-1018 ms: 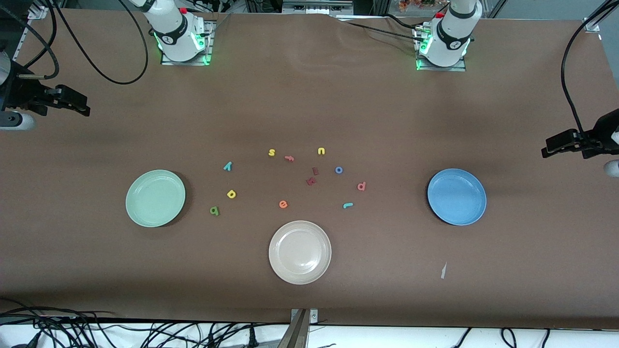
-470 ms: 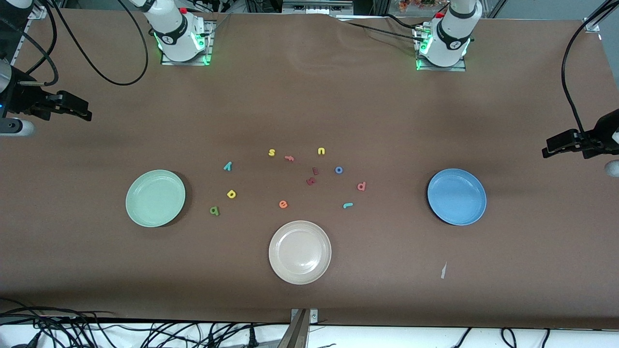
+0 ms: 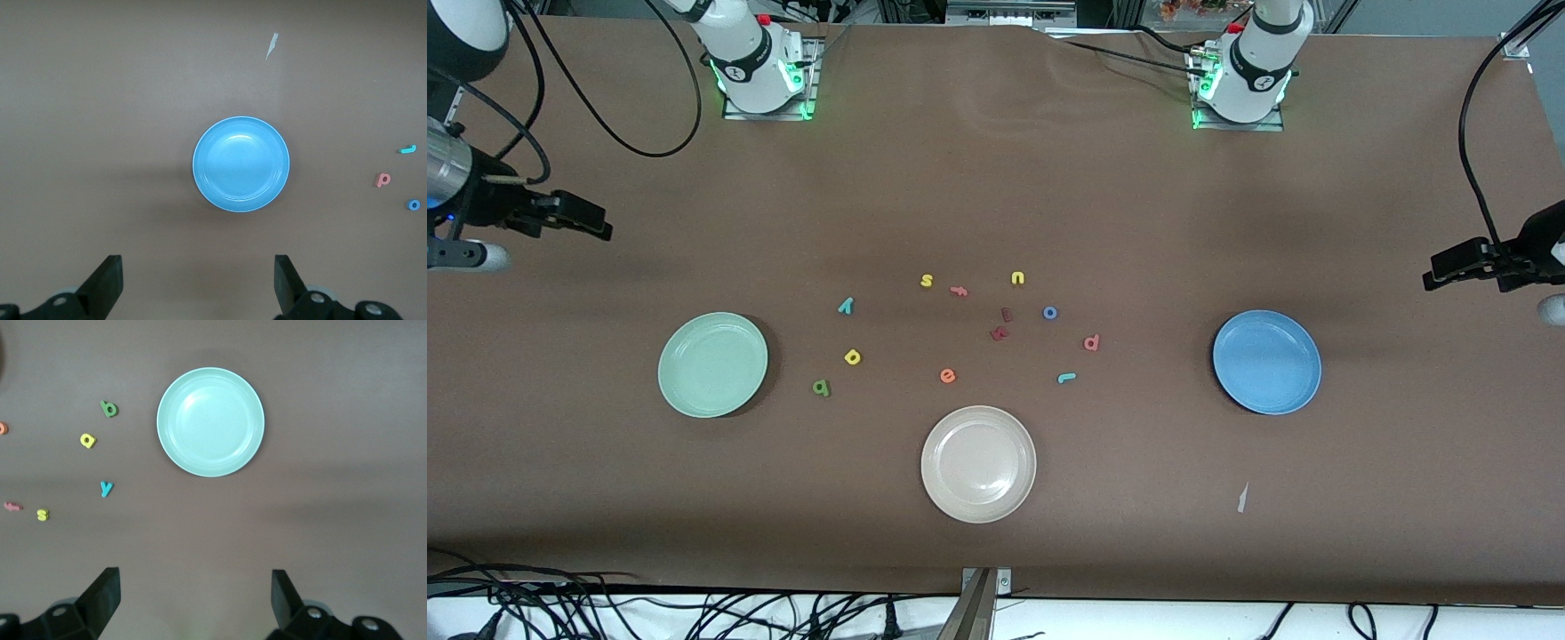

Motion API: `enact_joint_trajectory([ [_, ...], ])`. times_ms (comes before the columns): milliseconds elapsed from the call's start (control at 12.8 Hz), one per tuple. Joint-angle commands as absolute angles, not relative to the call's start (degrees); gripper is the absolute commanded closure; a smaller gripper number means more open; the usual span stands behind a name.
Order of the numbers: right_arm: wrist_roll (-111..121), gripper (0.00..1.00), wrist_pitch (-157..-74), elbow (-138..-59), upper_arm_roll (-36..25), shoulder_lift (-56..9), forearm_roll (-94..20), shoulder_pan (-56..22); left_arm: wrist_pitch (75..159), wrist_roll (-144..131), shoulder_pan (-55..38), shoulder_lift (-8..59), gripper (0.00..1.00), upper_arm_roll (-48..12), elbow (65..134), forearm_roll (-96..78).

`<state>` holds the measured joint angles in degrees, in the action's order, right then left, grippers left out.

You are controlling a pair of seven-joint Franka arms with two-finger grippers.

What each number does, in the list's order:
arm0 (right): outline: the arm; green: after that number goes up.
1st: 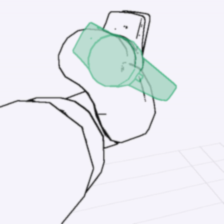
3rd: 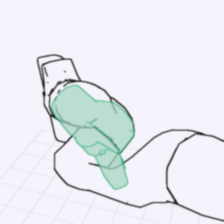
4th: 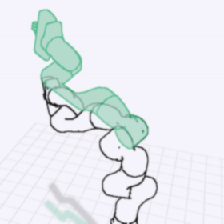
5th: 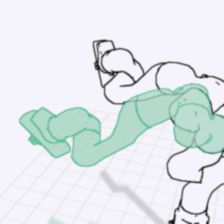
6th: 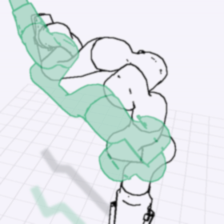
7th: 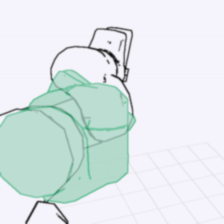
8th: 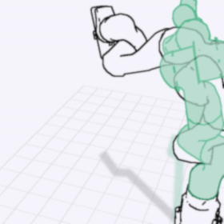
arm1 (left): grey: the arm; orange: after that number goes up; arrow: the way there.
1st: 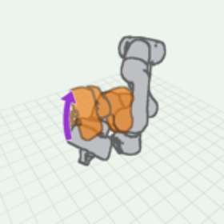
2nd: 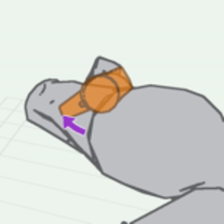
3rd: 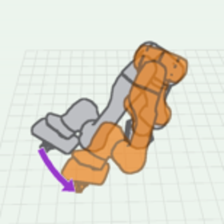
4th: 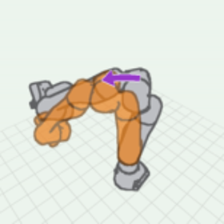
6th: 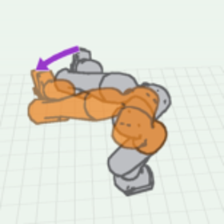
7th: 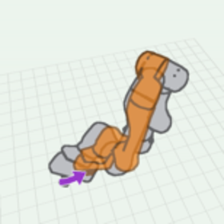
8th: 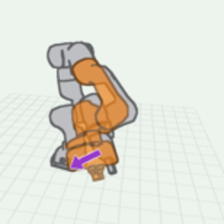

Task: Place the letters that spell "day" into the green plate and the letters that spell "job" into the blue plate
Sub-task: 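Move the right gripper to the green b while the left gripper reaches letters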

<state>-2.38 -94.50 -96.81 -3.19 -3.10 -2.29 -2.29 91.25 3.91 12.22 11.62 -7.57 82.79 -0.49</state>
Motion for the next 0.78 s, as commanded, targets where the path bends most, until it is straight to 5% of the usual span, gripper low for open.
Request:
enact_joint_trajectory([
  [0, -5.7, 0.0, -101.5, -104.1, -1.0, -0.8, -3.5, -2.2, 91.3, 5.2, 12.3, 11.4, 0.0, -7.5, 82.4, -1.7],
  [705, -32.8, 0.0, -128.9, -106.0, 3.0, -17.6, -3.3, -9.3, 91.3, 5.2, 12.1, 11.4, 0.0, -7.6, 82.4, -1.7],
])
